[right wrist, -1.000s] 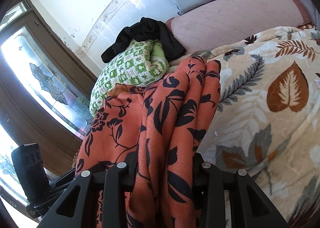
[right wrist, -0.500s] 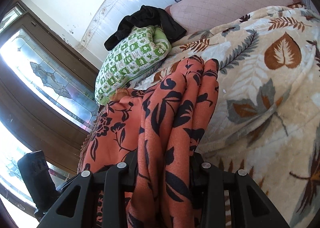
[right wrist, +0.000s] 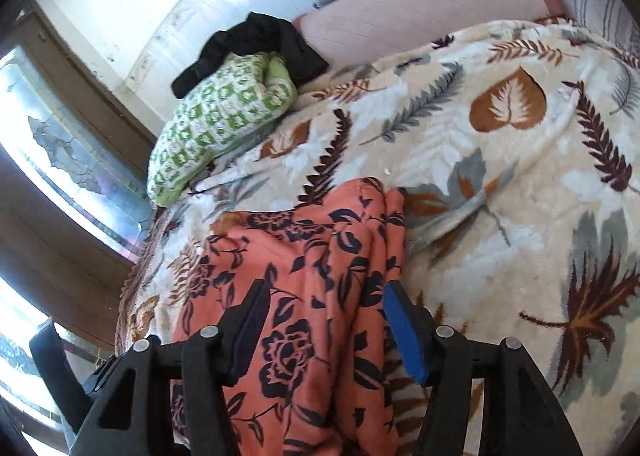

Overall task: Fold small clothes
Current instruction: 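Open both grippers and lift them off the folded garment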

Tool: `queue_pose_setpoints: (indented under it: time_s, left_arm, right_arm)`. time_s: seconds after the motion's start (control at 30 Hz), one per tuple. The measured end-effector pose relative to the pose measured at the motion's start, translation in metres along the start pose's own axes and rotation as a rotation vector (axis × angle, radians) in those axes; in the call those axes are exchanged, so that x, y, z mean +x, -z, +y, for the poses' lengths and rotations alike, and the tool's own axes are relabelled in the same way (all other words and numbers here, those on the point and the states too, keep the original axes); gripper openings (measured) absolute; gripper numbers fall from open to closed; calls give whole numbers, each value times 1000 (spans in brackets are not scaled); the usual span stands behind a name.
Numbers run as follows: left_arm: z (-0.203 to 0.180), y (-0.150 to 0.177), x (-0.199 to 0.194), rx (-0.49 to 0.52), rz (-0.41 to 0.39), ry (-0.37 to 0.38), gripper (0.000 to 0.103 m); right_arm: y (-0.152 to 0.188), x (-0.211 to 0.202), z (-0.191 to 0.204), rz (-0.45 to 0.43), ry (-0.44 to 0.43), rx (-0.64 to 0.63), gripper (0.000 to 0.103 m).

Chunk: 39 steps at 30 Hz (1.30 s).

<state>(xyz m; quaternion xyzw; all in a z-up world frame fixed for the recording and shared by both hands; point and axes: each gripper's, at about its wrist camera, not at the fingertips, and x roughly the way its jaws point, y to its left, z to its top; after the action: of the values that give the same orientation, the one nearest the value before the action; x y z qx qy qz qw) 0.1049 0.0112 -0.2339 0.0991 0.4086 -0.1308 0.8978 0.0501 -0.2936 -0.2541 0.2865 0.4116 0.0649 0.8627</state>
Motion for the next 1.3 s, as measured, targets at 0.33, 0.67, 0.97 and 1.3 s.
queue_pose_setpoints:
  time_s: [0.33,0.67,0.97,1.3]
  left_arm:
    - [8,8,-9,-20,-15,-36,64]
    - [14,-6,6,-49,8,9,64]
    - [-10,-73,80,29,117,18,68]
    - [-8,-62,86,19,139,-10,70]
  right_arm:
    - [44,4,28,127,-53,-84,41]
    - [31,22,7,182,3,-21,35]
    - [-30,75,-3,166,73,8,35]
    - [-32,82,-8,182,59,5,37]
